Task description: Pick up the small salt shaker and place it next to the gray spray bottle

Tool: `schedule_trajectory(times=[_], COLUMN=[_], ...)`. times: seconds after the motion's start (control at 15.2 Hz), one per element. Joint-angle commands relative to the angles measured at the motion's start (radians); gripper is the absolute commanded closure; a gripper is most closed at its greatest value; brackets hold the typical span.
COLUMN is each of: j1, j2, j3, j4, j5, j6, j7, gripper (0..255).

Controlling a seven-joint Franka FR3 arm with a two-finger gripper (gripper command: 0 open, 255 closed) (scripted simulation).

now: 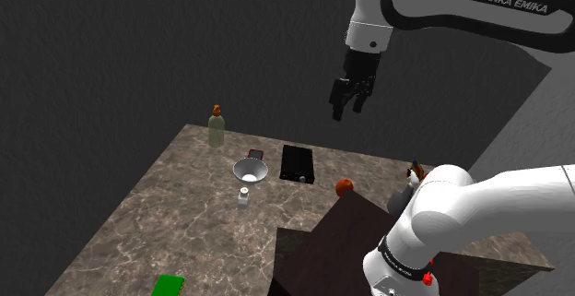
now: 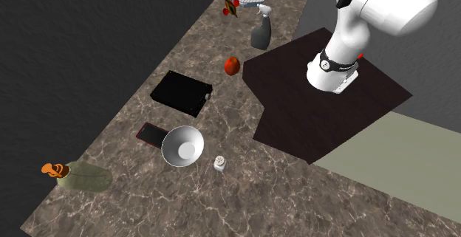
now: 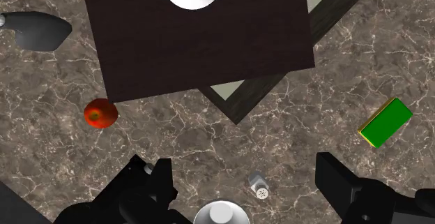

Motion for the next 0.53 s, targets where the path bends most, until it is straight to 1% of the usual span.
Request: schedule_trajectory(times=[0.0,0.46], j1=[0.0,0.004], j2=[0.0,0.115], j3=[0.0,0.026], j4=[0.0,-0.133], j5=[0.0,0.015], j6=[0.0,0.262], j7=[0.0,0.013], gripper=[0,0])
